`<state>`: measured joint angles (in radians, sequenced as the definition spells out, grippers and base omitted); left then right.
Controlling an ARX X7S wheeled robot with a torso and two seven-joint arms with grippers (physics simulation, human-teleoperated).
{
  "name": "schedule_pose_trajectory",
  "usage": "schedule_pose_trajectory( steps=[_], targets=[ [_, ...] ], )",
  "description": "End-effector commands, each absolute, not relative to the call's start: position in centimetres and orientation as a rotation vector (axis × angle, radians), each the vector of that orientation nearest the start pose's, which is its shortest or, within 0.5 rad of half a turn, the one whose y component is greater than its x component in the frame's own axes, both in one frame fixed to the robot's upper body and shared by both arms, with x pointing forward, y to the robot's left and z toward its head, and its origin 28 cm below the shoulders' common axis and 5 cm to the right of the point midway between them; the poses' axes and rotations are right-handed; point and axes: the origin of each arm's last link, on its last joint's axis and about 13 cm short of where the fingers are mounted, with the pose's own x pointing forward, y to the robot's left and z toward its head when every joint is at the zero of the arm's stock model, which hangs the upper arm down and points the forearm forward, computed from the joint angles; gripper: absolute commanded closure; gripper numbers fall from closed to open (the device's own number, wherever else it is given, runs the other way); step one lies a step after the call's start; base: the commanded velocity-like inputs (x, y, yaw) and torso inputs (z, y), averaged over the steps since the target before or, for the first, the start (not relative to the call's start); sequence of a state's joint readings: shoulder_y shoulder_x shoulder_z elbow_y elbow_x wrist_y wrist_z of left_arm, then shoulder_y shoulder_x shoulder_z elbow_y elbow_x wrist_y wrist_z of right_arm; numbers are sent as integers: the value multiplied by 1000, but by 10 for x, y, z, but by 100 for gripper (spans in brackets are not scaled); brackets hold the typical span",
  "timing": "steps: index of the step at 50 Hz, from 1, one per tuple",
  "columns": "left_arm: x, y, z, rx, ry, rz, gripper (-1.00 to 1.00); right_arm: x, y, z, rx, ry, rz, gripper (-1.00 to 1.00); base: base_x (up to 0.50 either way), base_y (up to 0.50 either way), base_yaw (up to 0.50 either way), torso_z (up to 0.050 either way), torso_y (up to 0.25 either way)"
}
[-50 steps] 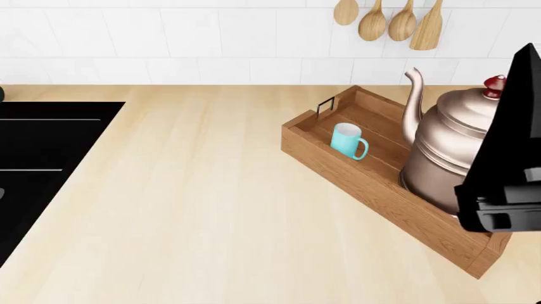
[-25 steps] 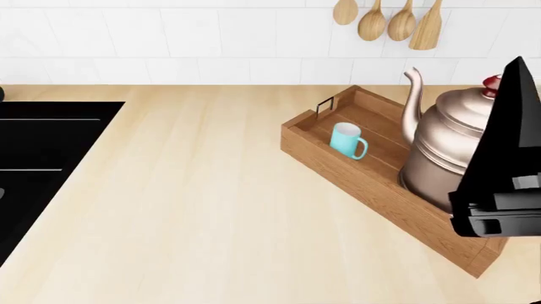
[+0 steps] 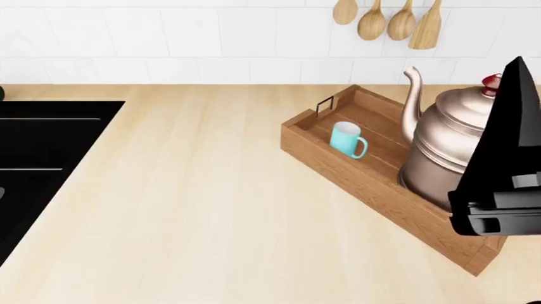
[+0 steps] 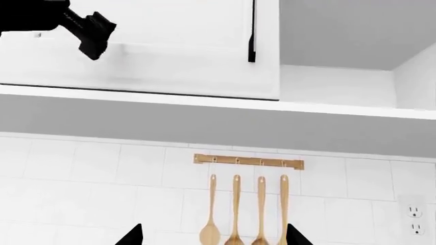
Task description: Pick the kettle from the counter and place it on the tray. Then pick the mug from the cabinet and place it on the tray. Then close the cabinet doors.
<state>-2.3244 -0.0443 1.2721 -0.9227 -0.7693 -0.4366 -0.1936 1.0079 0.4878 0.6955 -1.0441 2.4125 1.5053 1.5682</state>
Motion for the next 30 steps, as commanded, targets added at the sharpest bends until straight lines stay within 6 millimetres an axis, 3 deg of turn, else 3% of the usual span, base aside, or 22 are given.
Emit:
schedule_pose_trajectory(
  steps=[1, 4, 8, 17, 21, 25, 30],
  targets=[
    [240, 170, 588, 144, -861, -81, -100, 108, -135, 283, -59, -636, 3, -100, 0, 0, 0, 0, 0],
    [216, 185, 575, 56, -909, -89, -100, 105, -136, 287, -62, -649, 6, -100, 0, 0, 0, 0, 0],
    [189, 205, 535, -30, -938, -102, -100, 104, -136, 292, -69, -663, 6, -100, 0, 0, 0, 0, 0],
    [140, 234, 394, -154, -867, -71, -100, 104, -134, 303, -106, -688, -8, -100, 0, 0, 0, 0, 0],
    [131, 244, 348, -159, -843, -60, -100, 102, -134, 308, -110, -701, -8, -100, 0, 0, 0, 0, 0],
    [125, 254, 324, -189, -805, -29, -100, 100, -135, 309, -111, -713, -15, -100, 0, -41, 0, 0, 0],
    [125, 255, 312, -197, -773, -33, -100, 99, -135, 310, -97, -711, -6, -100, 1, -449, 0, 0, 0]
  ],
)
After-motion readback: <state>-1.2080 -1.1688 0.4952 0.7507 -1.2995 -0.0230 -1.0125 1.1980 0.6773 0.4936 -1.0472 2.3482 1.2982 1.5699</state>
